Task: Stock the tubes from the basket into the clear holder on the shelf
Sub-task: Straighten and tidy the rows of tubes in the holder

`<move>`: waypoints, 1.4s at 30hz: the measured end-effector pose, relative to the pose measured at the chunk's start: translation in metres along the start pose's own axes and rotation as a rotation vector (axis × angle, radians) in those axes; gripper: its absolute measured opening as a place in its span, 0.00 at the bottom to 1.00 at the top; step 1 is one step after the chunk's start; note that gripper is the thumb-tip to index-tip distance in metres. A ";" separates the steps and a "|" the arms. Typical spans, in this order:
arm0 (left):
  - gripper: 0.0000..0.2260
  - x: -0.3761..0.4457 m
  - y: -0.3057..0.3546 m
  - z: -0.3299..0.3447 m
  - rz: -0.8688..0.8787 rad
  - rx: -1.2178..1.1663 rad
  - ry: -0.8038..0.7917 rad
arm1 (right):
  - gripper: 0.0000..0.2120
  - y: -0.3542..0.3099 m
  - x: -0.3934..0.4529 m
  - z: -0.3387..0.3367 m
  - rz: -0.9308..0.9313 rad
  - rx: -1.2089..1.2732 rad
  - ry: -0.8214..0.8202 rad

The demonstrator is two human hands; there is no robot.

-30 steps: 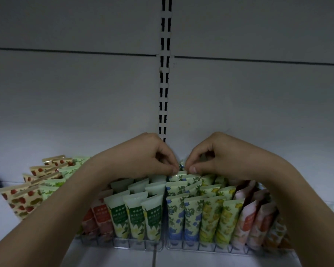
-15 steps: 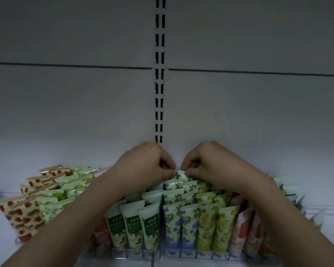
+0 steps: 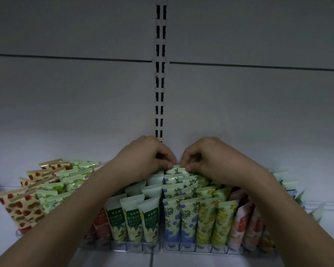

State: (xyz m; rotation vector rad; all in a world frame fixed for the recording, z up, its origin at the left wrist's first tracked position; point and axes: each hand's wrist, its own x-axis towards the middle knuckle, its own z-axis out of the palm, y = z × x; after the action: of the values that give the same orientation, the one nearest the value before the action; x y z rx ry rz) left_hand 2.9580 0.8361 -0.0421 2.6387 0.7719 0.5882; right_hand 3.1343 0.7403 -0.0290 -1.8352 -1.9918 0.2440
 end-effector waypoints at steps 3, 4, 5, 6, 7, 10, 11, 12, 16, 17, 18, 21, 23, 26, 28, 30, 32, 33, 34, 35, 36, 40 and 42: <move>0.05 0.000 0.001 -0.001 0.009 -0.008 -0.014 | 0.06 -0.002 -0.002 -0.002 0.006 0.007 -0.004; 0.05 -0.001 0.003 -0.004 0.017 -0.012 -0.016 | 0.07 -0.003 -0.003 -0.004 0.005 0.018 0.006; 0.05 -0.002 0.004 -0.007 0.028 -0.014 -0.012 | 0.07 -0.005 -0.003 -0.006 0.000 0.031 0.027; 0.06 -0.004 0.006 -0.013 0.036 -0.018 -0.006 | 0.07 -0.009 -0.004 -0.009 -0.012 0.049 0.061; 0.06 -0.007 0.009 -0.021 0.044 -0.026 0.003 | 0.06 -0.013 -0.005 -0.012 -0.033 0.070 0.105; 0.05 -0.021 0.017 -0.052 0.067 -0.061 0.077 | 0.04 -0.034 -0.006 -0.015 -0.127 0.139 0.196; 0.04 -0.029 0.019 -0.062 0.072 -0.072 0.118 | 0.03 -0.042 -0.007 -0.013 -0.152 0.161 0.188; 0.04 -0.037 0.019 -0.069 0.080 -0.081 0.155 | 0.03 -0.049 -0.009 -0.011 -0.174 0.174 0.164; 0.07 -0.080 0.007 -0.070 0.038 -0.090 0.182 | 0.03 -0.067 -0.013 0.000 -0.236 0.124 -0.017; 0.08 -0.092 0.003 -0.063 0.026 -0.107 0.187 | 0.03 -0.069 -0.013 0.001 -0.243 0.105 -0.043; 0.08 -0.101 -0.002 -0.056 0.019 -0.138 0.211 | 0.02 -0.070 -0.013 0.002 -0.246 0.086 -0.062; 0.09 -0.117 -0.013 -0.039 0.024 -0.161 0.286 | 0.01 -0.074 -0.013 0.007 -0.238 0.037 -0.104; 0.11 -0.119 -0.018 -0.035 0.092 -0.082 0.274 | 0.01 -0.076 -0.013 0.009 -0.238 0.007 -0.126; 0.09 -0.122 -0.021 -0.035 0.155 -0.031 0.260 | 0.01 -0.077 -0.015 0.008 -0.243 -0.008 -0.163; 0.09 -0.123 -0.022 -0.033 0.169 -0.006 0.243 | 0.02 -0.078 -0.016 0.008 -0.243 -0.018 -0.185; 0.10 -0.122 -0.023 -0.031 0.166 -0.017 0.238 | 0.02 -0.078 -0.016 0.010 -0.242 -0.023 -0.196; 0.11 -0.122 -0.023 -0.030 0.170 -0.017 0.248 | 0.02 -0.079 -0.015 0.014 -0.237 -0.028 -0.193; 0.11 -0.122 -0.023 -0.030 0.170 -0.018 0.251 | 0.02 -0.079 -0.015 0.015 -0.232 -0.027 -0.192; 0.11 -0.122 -0.023 -0.030 0.166 -0.021 0.253 | 0.02 -0.079 -0.014 0.015 -0.228 -0.024 -0.192; 0.11 -0.122 -0.023 -0.030 0.161 -0.025 0.252 | 0.03 -0.079 -0.014 0.016 -0.224 -0.019 -0.191; 0.10 -0.123 -0.023 -0.030 0.159 -0.027 0.249 | 0.03 -0.078 -0.014 0.015 -0.221 -0.014 -0.190; 0.10 -0.121 -0.021 -0.026 0.143 -0.018 0.233 | 0.03 -0.079 -0.015 0.014 -0.216 -0.005 -0.197; 0.11 -0.121 -0.021 -0.024 0.122 -0.023 0.223 | 0.03 -0.080 -0.015 0.014 -0.213 -0.015 -0.199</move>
State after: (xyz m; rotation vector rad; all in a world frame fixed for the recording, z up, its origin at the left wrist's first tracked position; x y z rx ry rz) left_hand 2.8447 0.7884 -0.0652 2.6426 0.6633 0.9307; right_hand 3.0567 0.7186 -0.0125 -1.6453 -2.3102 0.3600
